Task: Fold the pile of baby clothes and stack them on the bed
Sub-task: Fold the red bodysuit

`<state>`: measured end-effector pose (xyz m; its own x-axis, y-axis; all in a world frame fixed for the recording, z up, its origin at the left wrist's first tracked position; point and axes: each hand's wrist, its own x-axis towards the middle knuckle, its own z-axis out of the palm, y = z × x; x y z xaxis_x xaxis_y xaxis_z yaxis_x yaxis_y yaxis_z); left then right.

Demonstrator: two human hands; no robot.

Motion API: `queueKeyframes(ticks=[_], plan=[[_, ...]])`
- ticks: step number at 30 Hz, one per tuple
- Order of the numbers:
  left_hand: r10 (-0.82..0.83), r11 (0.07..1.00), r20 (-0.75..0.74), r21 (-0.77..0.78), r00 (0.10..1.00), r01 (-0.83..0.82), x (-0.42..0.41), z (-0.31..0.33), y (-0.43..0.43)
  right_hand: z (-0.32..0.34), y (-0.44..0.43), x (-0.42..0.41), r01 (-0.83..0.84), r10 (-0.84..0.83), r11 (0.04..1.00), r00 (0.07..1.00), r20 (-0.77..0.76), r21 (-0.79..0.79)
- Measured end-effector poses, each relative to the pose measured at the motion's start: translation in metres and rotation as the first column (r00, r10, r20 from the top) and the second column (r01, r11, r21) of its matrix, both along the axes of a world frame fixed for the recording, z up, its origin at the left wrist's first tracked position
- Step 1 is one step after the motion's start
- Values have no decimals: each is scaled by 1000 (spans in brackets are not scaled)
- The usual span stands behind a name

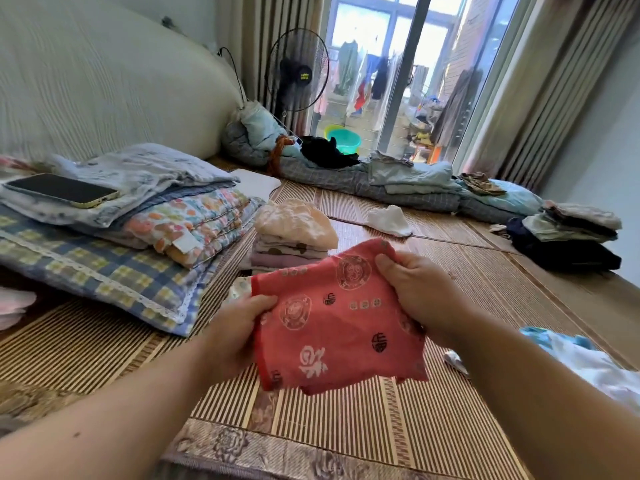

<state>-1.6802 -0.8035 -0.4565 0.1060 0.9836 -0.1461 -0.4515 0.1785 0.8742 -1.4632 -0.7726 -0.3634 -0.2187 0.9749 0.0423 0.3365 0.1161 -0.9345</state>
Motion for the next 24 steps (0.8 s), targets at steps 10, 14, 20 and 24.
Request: queueKeyframes(ticks=[10, 14, 20, 24], plan=[[240, 966, -912, 193, 332, -170, -75, -1, 118, -99, 108, -72, 144, -137, 989, 980, 143, -37], [123, 990, -973, 108, 197, -88, -75, -29, 148, -139, 136, -81, 81, -93, 996, 884, 458, 44], [-257, 956, -954, -274, -155, 107, -88, -62, 146, -163, 146, -69, -205, 257, 966, 667, 699, -160], [-349, 932, -934, -355, -83, 75, -92, -58, 134, -165, 145, -59, -216, 313, 950, 661, 682, -226]])
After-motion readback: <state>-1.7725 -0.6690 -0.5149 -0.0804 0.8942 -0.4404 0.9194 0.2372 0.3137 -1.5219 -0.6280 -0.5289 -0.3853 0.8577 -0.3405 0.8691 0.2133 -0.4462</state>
